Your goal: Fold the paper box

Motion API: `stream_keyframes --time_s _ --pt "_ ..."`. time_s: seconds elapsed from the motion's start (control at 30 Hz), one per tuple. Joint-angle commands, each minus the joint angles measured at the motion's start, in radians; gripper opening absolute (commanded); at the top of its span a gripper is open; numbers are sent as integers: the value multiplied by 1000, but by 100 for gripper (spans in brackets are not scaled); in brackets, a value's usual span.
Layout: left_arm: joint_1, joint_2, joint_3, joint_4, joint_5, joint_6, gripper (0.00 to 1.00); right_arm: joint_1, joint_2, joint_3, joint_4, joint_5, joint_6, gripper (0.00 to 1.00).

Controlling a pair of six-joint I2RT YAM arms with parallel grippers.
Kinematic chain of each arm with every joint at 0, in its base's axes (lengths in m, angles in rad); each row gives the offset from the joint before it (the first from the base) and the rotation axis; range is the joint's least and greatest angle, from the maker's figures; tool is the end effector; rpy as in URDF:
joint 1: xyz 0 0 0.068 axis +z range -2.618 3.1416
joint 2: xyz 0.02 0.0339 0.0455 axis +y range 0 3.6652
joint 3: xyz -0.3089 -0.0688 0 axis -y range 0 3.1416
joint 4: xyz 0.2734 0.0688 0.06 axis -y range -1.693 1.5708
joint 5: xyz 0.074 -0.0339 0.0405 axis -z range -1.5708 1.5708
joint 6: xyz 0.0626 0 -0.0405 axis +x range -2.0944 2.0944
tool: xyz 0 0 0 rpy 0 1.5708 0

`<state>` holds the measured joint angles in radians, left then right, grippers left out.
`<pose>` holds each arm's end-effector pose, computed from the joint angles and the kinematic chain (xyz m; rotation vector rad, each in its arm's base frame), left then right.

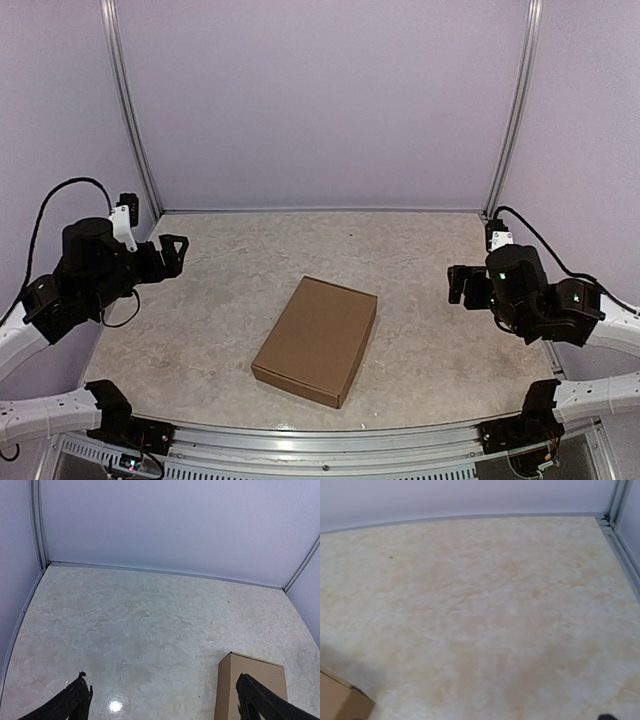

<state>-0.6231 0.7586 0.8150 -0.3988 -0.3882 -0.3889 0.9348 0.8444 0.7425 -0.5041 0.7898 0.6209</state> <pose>0.1679 -0.0914 0.3570 -0.0392 1.8990 -0.3196 0.1486 0.1264 0.3091 0.1150 1.9826 0.1369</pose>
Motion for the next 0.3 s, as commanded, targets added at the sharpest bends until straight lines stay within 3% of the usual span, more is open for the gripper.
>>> stream_keyframes --time_s 0.0,0.27 --pt "2 -148 -159 50 -36 43 99 -7 -53 -84 71 49 -61 100" --pt "-4 -448 -353 164 -65 58 99 -7 -52 -99 125 -3 -132 100"
